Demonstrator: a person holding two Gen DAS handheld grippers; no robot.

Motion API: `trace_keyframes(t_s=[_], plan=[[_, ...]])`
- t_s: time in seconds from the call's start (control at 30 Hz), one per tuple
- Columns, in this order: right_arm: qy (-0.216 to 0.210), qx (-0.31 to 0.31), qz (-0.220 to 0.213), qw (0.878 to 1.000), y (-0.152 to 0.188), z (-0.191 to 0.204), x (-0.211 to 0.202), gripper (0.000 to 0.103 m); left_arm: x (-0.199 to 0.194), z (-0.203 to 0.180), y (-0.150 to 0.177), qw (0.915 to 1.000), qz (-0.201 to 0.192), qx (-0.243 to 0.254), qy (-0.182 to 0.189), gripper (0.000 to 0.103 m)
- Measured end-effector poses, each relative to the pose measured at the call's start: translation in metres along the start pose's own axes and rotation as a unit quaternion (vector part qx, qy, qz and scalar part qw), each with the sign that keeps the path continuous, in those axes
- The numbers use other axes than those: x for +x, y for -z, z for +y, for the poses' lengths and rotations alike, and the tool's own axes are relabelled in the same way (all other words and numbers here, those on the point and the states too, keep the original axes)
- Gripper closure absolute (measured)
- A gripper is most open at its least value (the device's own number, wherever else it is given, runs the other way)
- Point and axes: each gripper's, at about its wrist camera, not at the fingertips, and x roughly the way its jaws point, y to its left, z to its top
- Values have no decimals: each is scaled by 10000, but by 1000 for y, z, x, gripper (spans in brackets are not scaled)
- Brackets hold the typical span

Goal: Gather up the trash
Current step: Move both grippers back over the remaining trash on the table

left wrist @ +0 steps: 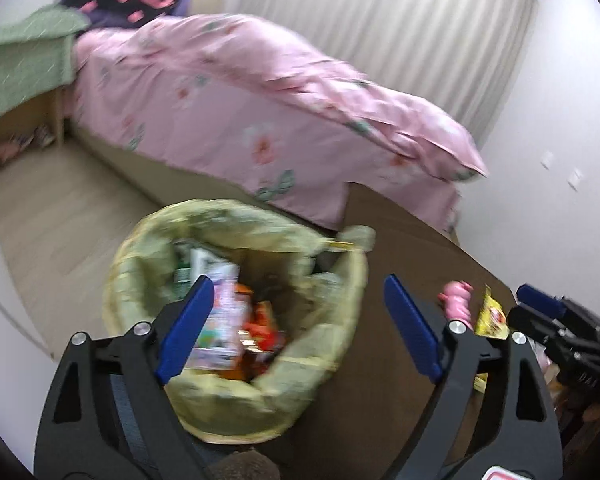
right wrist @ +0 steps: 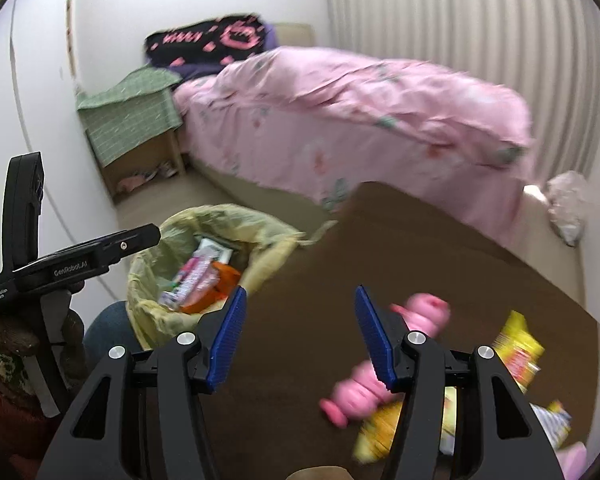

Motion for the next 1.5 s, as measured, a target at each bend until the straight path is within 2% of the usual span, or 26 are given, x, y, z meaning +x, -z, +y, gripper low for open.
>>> trace_keyframes(t_s=[0.13,0.23,0.3,0.4,0.47,0.57,0.73,0.77,0.93,1.0,1.03,1.1,1.13,1.2,1.23,1.3,1.37,1.43,1.5], plan=[[661,264,-259,9971,33,-34,-47,45,-2,-53,8,9969,-61,699,362,15],[899,547,-310,9940,61,-63,-74,41,0,-93,17,9913,-21,1135,670,15],[1080,723,-254,9912,79,-78,-88,40,5,-117,24,9863,66,1356,940,13],[1305,998,-71,9864,109,-102,-107,40,17,-155,37,9742,370,1622,1524,9],[1440,1188,-14,9824,128,-114,-117,40,28,-179,49,9651,724,1808,1750,9],[1607,1492,130,9756,157,-128,-128,40,42,-209,66,9534,1060,2178,1798,9],[1852,1734,223,9670,192,-137,-136,41,51,-256,85,9285,1157,2826,2114,9],[1831,1800,235,9662,198,-137,-136,41,52,-261,89,9257,1184,2902,2116,9],[2010,1654,323,9650,214,-132,-134,41,67,-280,96,9265,1233,3007,1895,13],[2084,1605,350,9641,215,-132,-131,41,75,-285,92,9249,1319,3000,1925,23],[2106,1611,351,9636,216,-132,-129,41,79,-292,89,9220,1368,3030,1985,23],[2118,1648,336,9627,218,-134,-128,41,87,-309,82,9113,1370,3196,2204,23],[2122,1672,311,9623,219,-134,-129,41,93,-321,81,9032,1356,3373,2281,23],[2114,1734,229,9616,220,-134,-132,41,109,-339,85,8812,1511,3800,2369,23],[2102,1753,203,9616,220,-133,-133,41,123,-349,92,8654,1724,4033,2422,23],[2037,1739,182,9633,220,-131,-136,41,143,-356,102,8562,1955,4156,2366,24],[2005,1644,246,9655,222,-127,-138,41,157,-358,107,8575,2124,4090,2289,31],[2007,1497,321,9676,223,-122,-138,41,162,-353,106,8658,2191,3804,2403,49],[2017,1390,385,9688,224,-117,-138,41,162,-347,106,8695,2344,3542,2522,80]])
